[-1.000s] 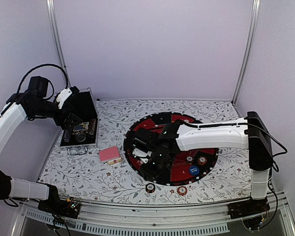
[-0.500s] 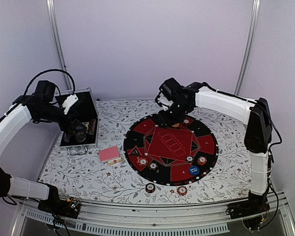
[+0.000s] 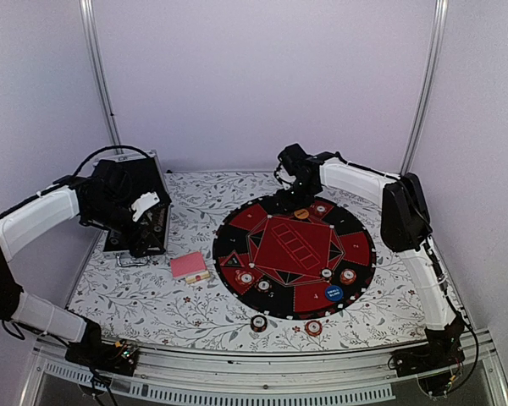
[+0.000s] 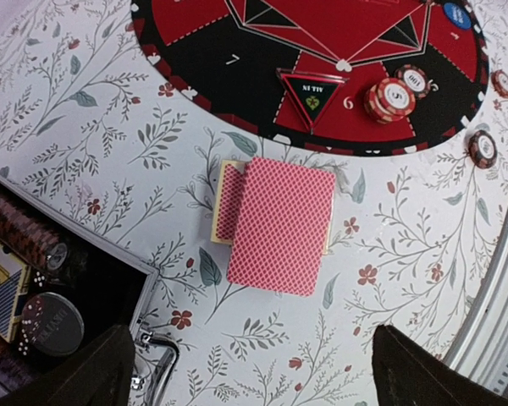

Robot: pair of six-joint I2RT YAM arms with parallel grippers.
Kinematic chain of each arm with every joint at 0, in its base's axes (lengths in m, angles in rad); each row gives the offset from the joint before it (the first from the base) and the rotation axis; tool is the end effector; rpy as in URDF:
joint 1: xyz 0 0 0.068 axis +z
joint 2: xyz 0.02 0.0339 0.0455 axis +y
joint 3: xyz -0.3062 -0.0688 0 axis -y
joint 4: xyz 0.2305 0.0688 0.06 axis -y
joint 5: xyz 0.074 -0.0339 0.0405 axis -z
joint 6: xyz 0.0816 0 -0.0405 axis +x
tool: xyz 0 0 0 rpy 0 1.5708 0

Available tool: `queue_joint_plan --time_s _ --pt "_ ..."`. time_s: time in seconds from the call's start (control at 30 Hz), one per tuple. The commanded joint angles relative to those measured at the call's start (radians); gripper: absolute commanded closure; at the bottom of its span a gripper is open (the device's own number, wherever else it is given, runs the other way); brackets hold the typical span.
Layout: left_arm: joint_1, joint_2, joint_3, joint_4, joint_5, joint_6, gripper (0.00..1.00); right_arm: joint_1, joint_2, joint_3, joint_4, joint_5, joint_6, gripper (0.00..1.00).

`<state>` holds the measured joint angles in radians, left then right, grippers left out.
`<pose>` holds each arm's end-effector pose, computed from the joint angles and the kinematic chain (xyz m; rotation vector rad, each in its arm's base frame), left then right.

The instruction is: Distribute texas hold em gaming equipment

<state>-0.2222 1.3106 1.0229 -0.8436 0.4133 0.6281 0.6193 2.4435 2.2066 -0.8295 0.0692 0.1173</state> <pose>0.2294 -0.0854 0.2669 1.1840 2.3197 -0.4171 0.4656 0.3250 0.1785 -0.6334 2.5653 0.1598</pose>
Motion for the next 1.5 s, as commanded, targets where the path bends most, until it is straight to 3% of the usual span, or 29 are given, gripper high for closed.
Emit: queue_joint_plan --time_s 0.0,0.7,0.77,0.87,0.97,1.13,1.47 --pt "-0.035 0.028 -0.030 0.038 0.014 0.005 0.00 -0.015 0.046 0.037 0.079 -0.045 -0.002 0.78" --pt "-0.174 0.079 -0.152 0.158 -0.030 0.034 0.00 -0.034 0.133 0.069 0.162 -0.001 0.037 0.80" --pt "-0.178 0.083 -0.149 0.158 -0.033 0.048 0.00 -0.035 0.137 0.071 0.160 0.002 0.036 0.74" --pt "-0.181 0.089 -0.143 0.158 -0.031 0.071 0.00 -0.035 0.133 0.071 0.153 0.006 0.037 0.52" --pt "-0.186 0.107 -0.133 0.160 -0.029 0.085 0.00 -0.036 0.115 0.070 0.150 0.000 0.036 0.39" --pt "-0.194 0.151 -0.124 0.183 -0.050 0.099 0.00 -0.035 0.041 0.070 0.153 -0.009 0.038 0.31" --pt "-0.195 0.271 -0.082 0.227 -0.149 0.117 0.00 0.018 -0.156 -0.029 0.175 0.011 0.029 0.29"
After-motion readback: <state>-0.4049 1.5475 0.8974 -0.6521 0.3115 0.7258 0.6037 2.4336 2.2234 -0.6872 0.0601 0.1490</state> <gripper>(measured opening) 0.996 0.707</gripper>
